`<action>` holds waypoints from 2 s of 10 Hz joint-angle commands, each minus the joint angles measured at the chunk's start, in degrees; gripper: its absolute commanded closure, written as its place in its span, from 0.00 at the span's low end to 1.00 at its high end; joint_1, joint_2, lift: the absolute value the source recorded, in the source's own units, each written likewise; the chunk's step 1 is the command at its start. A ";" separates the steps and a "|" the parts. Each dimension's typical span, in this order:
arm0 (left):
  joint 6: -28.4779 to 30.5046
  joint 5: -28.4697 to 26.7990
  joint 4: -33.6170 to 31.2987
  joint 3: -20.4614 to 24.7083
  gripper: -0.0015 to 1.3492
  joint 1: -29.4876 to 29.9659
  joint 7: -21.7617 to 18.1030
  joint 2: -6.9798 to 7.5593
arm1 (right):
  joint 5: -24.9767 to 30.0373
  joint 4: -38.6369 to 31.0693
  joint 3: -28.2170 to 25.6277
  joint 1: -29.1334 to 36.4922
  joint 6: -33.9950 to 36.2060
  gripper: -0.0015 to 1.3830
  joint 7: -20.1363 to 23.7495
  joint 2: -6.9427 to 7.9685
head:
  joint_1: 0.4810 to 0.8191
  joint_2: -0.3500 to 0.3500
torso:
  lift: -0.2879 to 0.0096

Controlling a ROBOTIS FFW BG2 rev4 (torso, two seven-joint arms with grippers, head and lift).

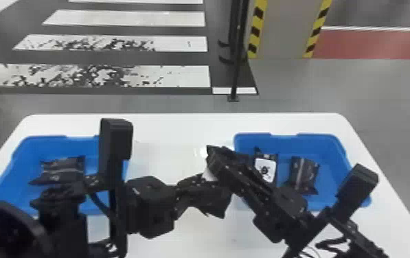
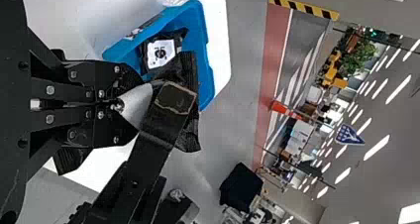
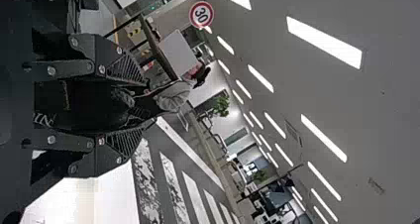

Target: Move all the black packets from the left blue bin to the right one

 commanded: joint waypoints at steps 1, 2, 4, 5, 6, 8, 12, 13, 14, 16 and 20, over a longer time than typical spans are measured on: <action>-0.30 0.16 0.00 0.01 0.90 0.37 0.00 -0.10 | -0.45 0.15 0.19 -0.08 -0.02 0.92 0.05 0.00 | 0.63 0.47 | 0.50; -1.98 0.73 0.42 0.59 0.73 0.93 0.00 -0.19 | -0.68 0.57 0.08 -0.08 -0.02 0.92 -0.03 0.09 | 0.63 0.47 | 0.50; -4.23 0.39 0.70 3.10 0.19 3.89 -0.26 -0.63 | -0.79 2.82 -0.84 -2.33 -0.02 0.92 -0.03 0.09 | 0.63 0.48 | 0.50; -6.20 -0.07 0.56 5.04 0.12 6.14 -0.97 -0.81 | -0.56 5.63 -1.64 -5.00 -0.02 0.92 -0.03 0.09 | 0.63 0.49 | 0.50; -10.56 -0.41 -0.70 7.67 0.12 10.21 -1.14 -1.51 | -0.45 9.15 -2.66 -8.09 -0.72 0.92 -0.03 0.00 | 0.63 0.49 | 0.50; -21.53 -1.89 -2.95 12.81 0.12 17.81 -1.58 -3.80 | 1.49 14.07 -6.21 -12.17 -2.83 0.92 -0.12 0.00 | 0.63 0.52 | 0.50; -46.56 -2.24 -3.80 18.98 0.12 29.48 -1.32 -8.01 | 10.86 23.77 -16.83 -17.23 -2.97 0.90 -1.97 -0.53 | 0.63 0.48 | 0.50; -48.81 -2.35 -3.80 19.44 0.12 31.17 -1.14 -8.54 | 11.66 28.13 -18.20 -18.78 -2.97 0.90 -2.06 -1.23 | 0.63 0.46 | 0.50; -48.95 -2.35 -3.80 20.24 0.12 32.15 -1.06 -8.98 | 11.89 31.93 -18.32 -20.75 -2.97 0.90 -2.14 -2.20 | 0.63 0.43 | 0.50; -47.83 -3.15 -3.66 21.38 0.12 32.15 -0.97 -9.60 | 12.69 35.72 -19.35 -22.58 -2.97 0.85 -2.67 -2.99 | 0.63 0.40 | 0.50; -45.72 -6.12 -3.52 25.04 0.12 32.29 -0.88 -10.12 | 15.09 25.74 -20.26 -14.00 -6.21 0.08 -6.71 -1.76 | 0.63 0.37 | 0.50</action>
